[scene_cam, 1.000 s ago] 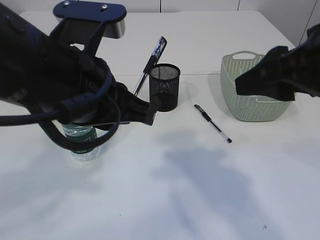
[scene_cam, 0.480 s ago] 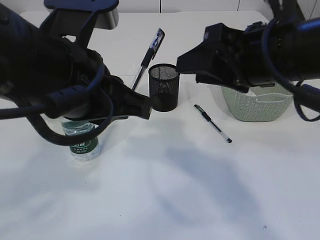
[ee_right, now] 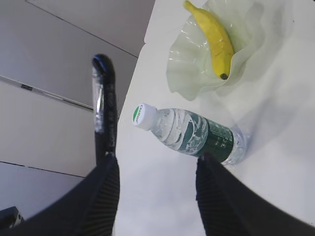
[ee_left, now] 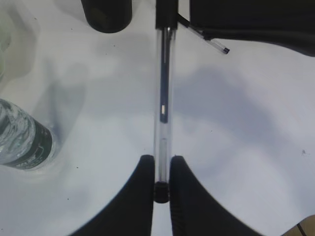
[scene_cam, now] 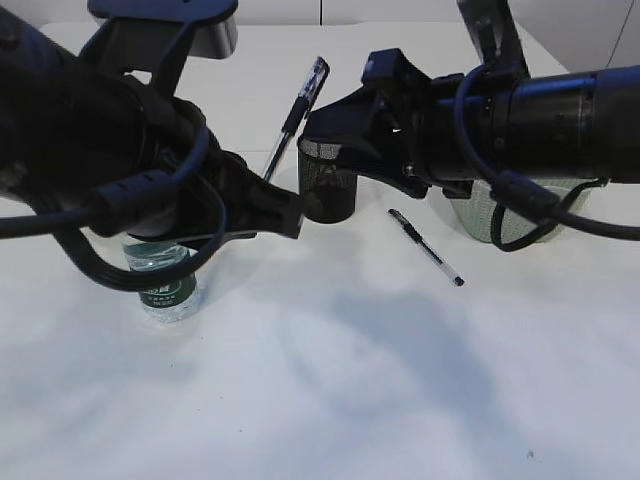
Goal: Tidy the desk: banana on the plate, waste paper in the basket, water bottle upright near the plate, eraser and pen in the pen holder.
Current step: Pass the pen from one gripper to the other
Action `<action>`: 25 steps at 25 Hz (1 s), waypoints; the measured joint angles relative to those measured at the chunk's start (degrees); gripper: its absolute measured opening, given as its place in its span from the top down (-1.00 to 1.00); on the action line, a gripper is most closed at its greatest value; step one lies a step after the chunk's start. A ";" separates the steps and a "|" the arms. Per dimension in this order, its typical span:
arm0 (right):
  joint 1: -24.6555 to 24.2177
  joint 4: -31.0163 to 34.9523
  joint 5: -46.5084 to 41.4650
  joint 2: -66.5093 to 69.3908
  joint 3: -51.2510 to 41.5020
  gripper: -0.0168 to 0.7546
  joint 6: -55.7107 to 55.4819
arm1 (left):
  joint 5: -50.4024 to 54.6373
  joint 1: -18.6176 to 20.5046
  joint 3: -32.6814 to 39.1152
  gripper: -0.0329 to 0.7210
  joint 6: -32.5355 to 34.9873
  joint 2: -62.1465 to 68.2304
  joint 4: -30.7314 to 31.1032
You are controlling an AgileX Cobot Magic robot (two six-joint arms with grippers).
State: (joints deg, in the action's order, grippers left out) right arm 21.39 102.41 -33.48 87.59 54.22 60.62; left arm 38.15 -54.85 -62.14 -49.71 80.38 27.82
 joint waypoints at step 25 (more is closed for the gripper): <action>0.00 0.57 -3.19 3.05 5.95 -0.02 3.25 | -0.32 0.00 0.00 0.85 0.00 0.00 -0.33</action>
State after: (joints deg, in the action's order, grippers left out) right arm 21.39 102.97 -36.67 90.64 60.17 63.87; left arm 37.83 -54.85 -62.14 -49.71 80.38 27.49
